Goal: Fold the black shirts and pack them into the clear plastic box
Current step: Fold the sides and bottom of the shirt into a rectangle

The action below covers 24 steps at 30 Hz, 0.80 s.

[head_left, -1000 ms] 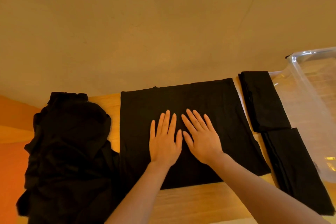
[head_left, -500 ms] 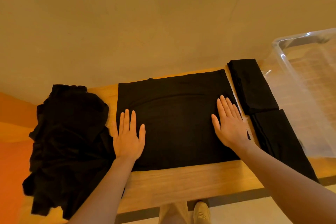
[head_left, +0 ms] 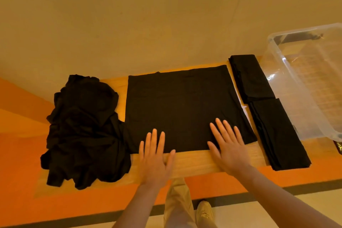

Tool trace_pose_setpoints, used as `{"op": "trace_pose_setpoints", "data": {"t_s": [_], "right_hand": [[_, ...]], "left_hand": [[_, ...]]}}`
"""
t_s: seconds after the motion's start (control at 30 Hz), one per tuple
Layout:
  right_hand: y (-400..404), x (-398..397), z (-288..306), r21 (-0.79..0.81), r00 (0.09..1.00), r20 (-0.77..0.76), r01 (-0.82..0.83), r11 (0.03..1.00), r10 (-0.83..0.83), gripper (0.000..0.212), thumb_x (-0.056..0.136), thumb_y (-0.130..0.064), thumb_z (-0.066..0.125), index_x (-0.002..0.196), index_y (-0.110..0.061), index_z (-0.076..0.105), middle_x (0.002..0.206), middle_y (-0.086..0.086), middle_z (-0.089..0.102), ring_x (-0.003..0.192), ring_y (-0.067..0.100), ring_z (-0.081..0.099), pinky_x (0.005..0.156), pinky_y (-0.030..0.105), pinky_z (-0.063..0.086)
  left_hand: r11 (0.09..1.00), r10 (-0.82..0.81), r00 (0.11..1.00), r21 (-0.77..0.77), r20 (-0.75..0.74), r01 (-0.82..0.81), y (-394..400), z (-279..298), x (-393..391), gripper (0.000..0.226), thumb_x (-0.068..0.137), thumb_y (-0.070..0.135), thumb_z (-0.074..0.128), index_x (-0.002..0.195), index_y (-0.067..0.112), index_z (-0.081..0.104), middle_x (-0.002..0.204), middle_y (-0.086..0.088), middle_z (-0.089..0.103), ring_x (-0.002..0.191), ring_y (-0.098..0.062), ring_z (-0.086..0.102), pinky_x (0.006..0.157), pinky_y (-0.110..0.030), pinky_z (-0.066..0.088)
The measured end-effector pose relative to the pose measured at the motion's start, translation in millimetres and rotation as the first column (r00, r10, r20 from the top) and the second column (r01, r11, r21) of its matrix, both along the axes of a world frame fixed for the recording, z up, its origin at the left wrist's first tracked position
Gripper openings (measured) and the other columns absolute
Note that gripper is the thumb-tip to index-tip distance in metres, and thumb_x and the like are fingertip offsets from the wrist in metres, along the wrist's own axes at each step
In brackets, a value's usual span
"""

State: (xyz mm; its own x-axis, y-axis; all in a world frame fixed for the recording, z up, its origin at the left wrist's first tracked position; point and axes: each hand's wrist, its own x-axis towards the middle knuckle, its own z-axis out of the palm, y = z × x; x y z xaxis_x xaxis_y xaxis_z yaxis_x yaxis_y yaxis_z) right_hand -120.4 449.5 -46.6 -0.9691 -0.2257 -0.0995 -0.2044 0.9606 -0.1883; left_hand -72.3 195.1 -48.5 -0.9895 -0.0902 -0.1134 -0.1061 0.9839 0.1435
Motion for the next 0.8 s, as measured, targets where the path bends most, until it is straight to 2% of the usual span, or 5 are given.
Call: {"op": "trace_pose_setpoints", "data": {"t_s": [0.1, 0.23, 0.37, 0.57, 0.8], "right_hand": [[28, 14, 1, 0.035, 0.996, 0.035, 0.082, 0.996, -0.083, 0.069, 0.096, -0.063, 0.012, 0.153, -0.025, 0.005, 0.161, -0.003, -0.003, 0.147, 0.013, -0.013, 0.119, 0.038, -0.006], [41, 26, 3, 0.016, 0.986, 0.09, 0.138, 0.99, -0.139, 0.076, 0.091, -0.066, 0.002, 0.152, -0.021, -0.01, 0.159, -0.002, -0.017, 0.143, 0.009, -0.025, 0.118, 0.031, -0.013], [46, 31, 4, 0.013, 0.987, 0.091, 0.13, 0.991, -0.13, 0.077, 0.09, -0.065, -0.001, 0.151, -0.019, -0.01, 0.159, -0.001, -0.016, 0.144, 0.01, -0.024, 0.119, 0.031, -0.01], [57, 35, 9, 0.04, 0.995, 0.078, 0.065, 0.997, -0.068, 0.076, 0.089, -0.062, -0.005, 0.15, -0.018, -0.007, 0.159, -0.001, -0.01, 0.146, 0.013, -0.016, 0.118, 0.032, -0.005], [63, 45, 14, 0.062, 0.994, 0.104, 0.009, 0.998, -0.015, 0.079, 0.087, -0.064, -0.007, 0.149, -0.016, -0.004, 0.156, 0.0, -0.012, 0.146, 0.015, -0.013, 0.118, 0.032, -0.003]], "left_hand": [[0.997, 0.079, 0.997, 0.026, 0.001, -0.079, -28, -2, 21, 0.075, 0.094, 0.066, 0.019, 0.153, 0.02, 0.018, 0.162, -0.004, 0.006, 0.149, -0.02, -0.002, 0.119, -0.042, 0.013], [0.982, 0.173, 0.984, 0.064, 0.044, -0.175, -42, 7, 42, 0.08, 0.089, 0.07, 0.011, 0.154, 0.023, 0.013, 0.161, 0.001, -0.004, 0.148, -0.014, -0.009, 0.103, -0.045, 0.041], [0.968, 0.227, 0.972, 0.095, 0.058, -0.232, -44, 16, 45, 0.066, 0.096, 0.062, 0.02, 0.153, 0.029, 0.019, 0.162, 0.002, 0.004, 0.148, -0.014, -0.005, 0.109, -0.055, 0.026], [0.964, 0.263, 0.965, 0.028, 0.025, -0.263, -67, 17, 43, 0.058, 0.099, 0.051, 0.026, 0.149, 0.022, 0.032, 0.16, -0.002, 0.017, 0.147, -0.019, 0.012, 0.107, -0.053, 0.027], [0.993, 0.054, 0.997, -0.102, -0.05, -0.059, -65, 16, 67, 0.063, 0.095, 0.048, 0.024, 0.133, 0.008, 0.056, 0.152, -0.007, 0.038, 0.143, -0.02, 0.028, 0.101, -0.051, 0.029]]}}
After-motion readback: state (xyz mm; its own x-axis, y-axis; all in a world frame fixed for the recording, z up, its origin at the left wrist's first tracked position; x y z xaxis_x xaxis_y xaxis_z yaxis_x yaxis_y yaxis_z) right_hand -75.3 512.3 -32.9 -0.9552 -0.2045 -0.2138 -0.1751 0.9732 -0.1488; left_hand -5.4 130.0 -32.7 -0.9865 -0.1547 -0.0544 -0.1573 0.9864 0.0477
